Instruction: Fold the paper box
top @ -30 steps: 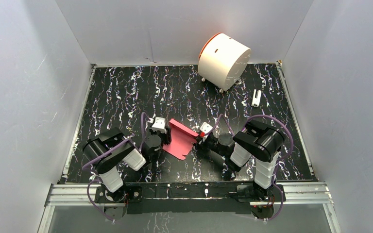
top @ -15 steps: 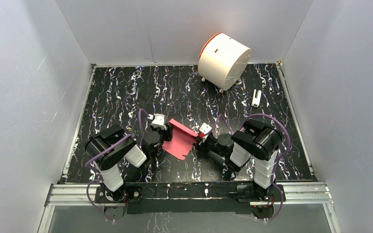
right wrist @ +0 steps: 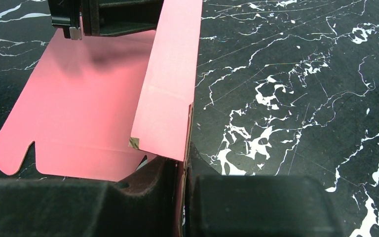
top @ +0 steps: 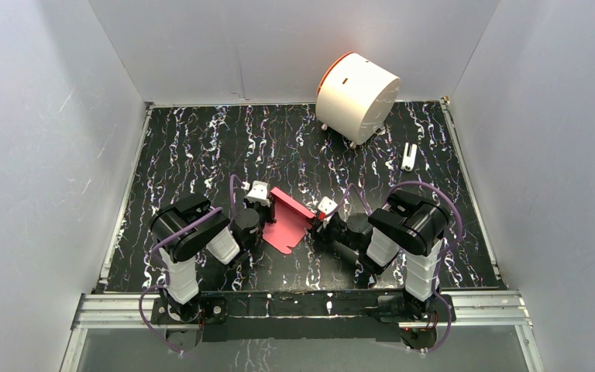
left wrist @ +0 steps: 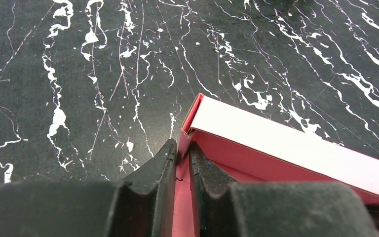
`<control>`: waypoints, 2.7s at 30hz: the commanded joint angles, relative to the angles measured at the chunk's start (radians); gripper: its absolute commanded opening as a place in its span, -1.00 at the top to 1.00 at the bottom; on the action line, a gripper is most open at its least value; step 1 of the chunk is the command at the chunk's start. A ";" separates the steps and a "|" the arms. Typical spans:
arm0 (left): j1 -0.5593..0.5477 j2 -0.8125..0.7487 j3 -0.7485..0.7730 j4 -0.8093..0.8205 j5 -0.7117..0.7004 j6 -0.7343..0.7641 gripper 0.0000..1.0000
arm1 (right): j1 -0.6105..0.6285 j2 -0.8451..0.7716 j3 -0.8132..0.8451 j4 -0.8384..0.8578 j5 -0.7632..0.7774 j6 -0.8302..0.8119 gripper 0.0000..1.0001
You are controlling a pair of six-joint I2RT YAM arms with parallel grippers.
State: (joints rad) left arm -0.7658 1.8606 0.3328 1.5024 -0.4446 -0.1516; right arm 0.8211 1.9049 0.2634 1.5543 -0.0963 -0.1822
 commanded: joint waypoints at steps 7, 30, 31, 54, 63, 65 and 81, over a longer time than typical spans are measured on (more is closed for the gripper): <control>0.004 0.005 0.000 0.126 0.026 0.037 1.00 | 0.003 -0.025 -0.009 0.272 0.057 0.019 0.25; 0.005 0.005 -0.012 0.127 0.060 0.041 1.00 | -0.039 -0.044 0.071 0.273 0.078 -0.026 0.19; 0.005 0.003 -0.011 0.125 0.061 0.041 1.00 | -0.039 -0.039 0.071 0.273 0.060 -0.026 0.25; -0.047 0.079 0.122 0.126 -0.401 0.026 1.00 | 0.109 0.027 0.075 0.271 0.206 0.049 0.87; -0.059 0.059 0.077 0.123 -0.401 -0.062 0.97 | 0.143 0.046 0.096 0.273 0.334 0.086 0.81; -0.058 0.037 0.048 0.124 -0.318 -0.072 0.88 | 0.144 0.041 0.093 0.273 0.340 0.080 0.80; 0.013 -0.047 -0.052 0.206 -0.054 -0.063 0.32 | 0.142 0.051 0.094 0.272 0.333 0.066 0.73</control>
State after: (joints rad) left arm -0.7773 1.8530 0.2939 1.5574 -0.5869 -0.2237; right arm 0.9627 1.9373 0.3645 1.5604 0.2249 -0.1085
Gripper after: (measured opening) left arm 0.318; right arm 0.132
